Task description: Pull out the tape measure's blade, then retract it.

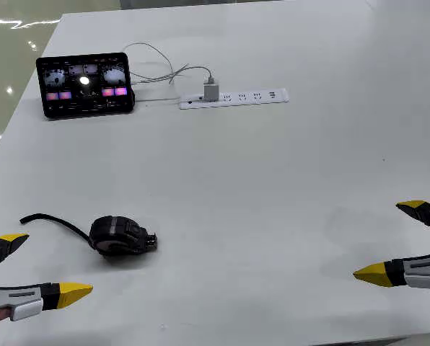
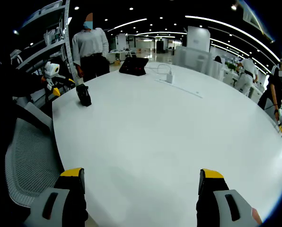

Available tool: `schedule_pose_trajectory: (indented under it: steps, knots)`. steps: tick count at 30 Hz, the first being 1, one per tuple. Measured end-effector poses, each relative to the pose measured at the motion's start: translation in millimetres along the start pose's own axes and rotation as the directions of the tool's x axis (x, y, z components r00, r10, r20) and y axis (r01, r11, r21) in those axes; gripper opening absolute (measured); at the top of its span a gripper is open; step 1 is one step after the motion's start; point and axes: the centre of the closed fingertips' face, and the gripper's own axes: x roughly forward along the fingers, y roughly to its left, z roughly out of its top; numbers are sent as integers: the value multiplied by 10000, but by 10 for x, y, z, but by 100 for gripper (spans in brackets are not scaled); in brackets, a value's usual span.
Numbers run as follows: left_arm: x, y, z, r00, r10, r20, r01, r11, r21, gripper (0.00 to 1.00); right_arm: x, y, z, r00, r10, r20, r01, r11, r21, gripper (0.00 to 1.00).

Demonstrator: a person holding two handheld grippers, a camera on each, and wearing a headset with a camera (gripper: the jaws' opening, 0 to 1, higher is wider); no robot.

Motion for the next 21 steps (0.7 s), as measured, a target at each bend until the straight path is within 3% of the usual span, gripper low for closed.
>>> schedule_pose_trajectory:
  steps: [21]
  knots:
    - [-8,27,15,10000,-17,-9,17,10000,47,99,14,-9,23,10000,-55,72,55,10000,59,99]
